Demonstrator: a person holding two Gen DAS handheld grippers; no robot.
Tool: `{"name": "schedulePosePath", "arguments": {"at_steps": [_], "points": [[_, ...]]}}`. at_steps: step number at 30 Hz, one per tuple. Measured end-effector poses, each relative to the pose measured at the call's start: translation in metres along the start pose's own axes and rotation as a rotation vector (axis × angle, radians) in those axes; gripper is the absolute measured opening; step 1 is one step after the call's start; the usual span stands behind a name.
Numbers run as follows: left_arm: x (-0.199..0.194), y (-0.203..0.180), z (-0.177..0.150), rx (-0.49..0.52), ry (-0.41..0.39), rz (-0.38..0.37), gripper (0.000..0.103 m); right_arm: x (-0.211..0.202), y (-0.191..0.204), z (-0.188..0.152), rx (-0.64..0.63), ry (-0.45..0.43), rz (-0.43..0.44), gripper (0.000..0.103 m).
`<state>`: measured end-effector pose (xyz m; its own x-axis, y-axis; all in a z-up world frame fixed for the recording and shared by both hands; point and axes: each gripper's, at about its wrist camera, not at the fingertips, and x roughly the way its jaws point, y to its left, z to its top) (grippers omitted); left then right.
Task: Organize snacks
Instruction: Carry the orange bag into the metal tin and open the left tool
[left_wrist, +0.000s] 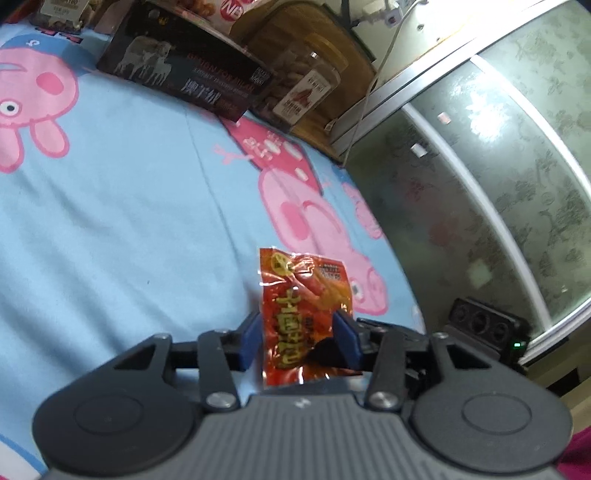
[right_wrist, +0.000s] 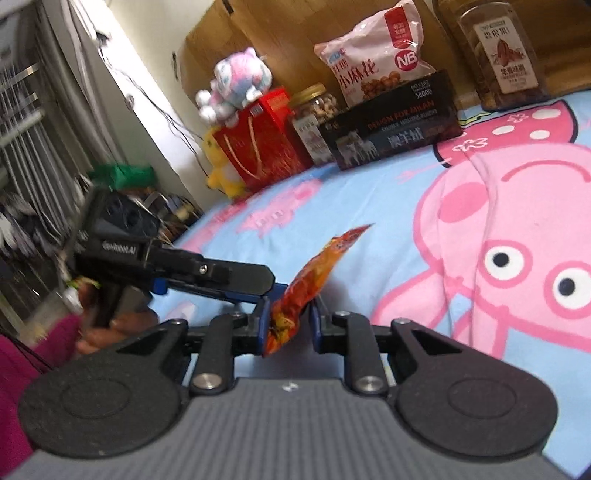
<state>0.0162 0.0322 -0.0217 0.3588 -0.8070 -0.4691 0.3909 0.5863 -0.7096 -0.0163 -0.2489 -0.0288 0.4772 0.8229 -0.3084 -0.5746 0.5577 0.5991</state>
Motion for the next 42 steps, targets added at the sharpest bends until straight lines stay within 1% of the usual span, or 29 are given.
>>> {"name": "schedulePosePath", "arguments": {"at_steps": [3, 4, 6, 9, 10, 13, 16, 19, 22, 26, 28, 32, 34, 37, 38, 39, 40, 41, 42], "points": [[-0.013, -0.005, 0.006, 0.018, -0.038, -0.048, 0.044, -0.003, -0.002, 0.011, 0.050, -0.043, 0.076, 0.025], [-0.019, -0.007, 0.007, 0.028, -0.053, -0.056, 0.049, -0.003, -0.003, 0.016, 0.066, -0.059, 0.104, 0.025], [-0.029, -0.011, 0.011, 0.046, -0.085, -0.054, 0.051, 0.000, -0.002, 0.028, 0.068, -0.071, 0.139, 0.025], [-0.039, -0.019, 0.017, 0.079, -0.094, -0.083, 0.045, 0.011, 0.001, 0.046, 0.060, -0.063, 0.192, 0.025], [-0.041, -0.023, 0.019, 0.093, -0.098, -0.092, 0.039, 0.017, 0.003, 0.053, 0.051, -0.055, 0.197, 0.025], [-0.050, -0.037, 0.030, 0.149, -0.152, -0.035, 0.037, 0.030, 0.001, 0.076, 0.058, -0.041, 0.227, 0.025], [-0.059, -0.041, 0.052, 0.151, -0.186, -0.014, 0.036, 0.043, 0.002, 0.103, 0.034, -0.034, 0.237, 0.024], [-0.066, -0.043, 0.081, 0.177, -0.227, 0.023, 0.036, 0.057, 0.003, 0.132, -0.017, -0.033, 0.211, 0.024], [-0.064, -0.040, 0.116, 0.213, -0.261, 0.067, 0.037, 0.076, -0.009, 0.162, -0.048, -0.038, 0.174, 0.024], [-0.047, -0.016, 0.170, 0.194, -0.273, 0.115, 0.038, 0.112, -0.040, 0.198, -0.024, -0.023, 0.105, 0.024], [-0.034, 0.001, 0.195, 0.176, -0.273, 0.155, 0.038, 0.132, -0.056, 0.211, -0.023, -0.010, 0.059, 0.024], [-0.011, 0.038, 0.227, 0.134, -0.265, 0.222, 0.038, 0.173, -0.085, 0.227, -0.013, 0.041, -0.022, 0.024], [-0.002, 0.053, 0.238, 0.107, -0.255, 0.252, 0.036, 0.188, -0.096, 0.231, -0.013, 0.071, -0.057, 0.025], [0.011, 0.071, 0.248, 0.081, -0.236, 0.303, 0.036, 0.203, -0.105, 0.233, -0.025, 0.117, -0.114, 0.027], [0.014, 0.074, 0.250, 0.080, -0.233, 0.322, 0.035, 0.207, -0.104, 0.232, -0.040, 0.131, -0.145, 0.029], [0.016, 0.073, 0.250, 0.097, -0.243, 0.348, 0.035, 0.209, -0.103, 0.230, -0.058, 0.141, -0.178, 0.037], [0.017, 0.072, 0.251, 0.105, -0.242, 0.357, 0.035, 0.209, -0.102, 0.228, -0.075, 0.148, -0.198, 0.041], [0.019, 0.070, 0.251, 0.109, -0.243, 0.375, 0.035, 0.208, -0.100, 0.226, -0.095, 0.143, -0.206, 0.041], [0.021, 0.067, 0.250, 0.113, -0.248, 0.400, 0.035, 0.206, -0.099, 0.225, -0.100, 0.134, -0.220, 0.044]]}}
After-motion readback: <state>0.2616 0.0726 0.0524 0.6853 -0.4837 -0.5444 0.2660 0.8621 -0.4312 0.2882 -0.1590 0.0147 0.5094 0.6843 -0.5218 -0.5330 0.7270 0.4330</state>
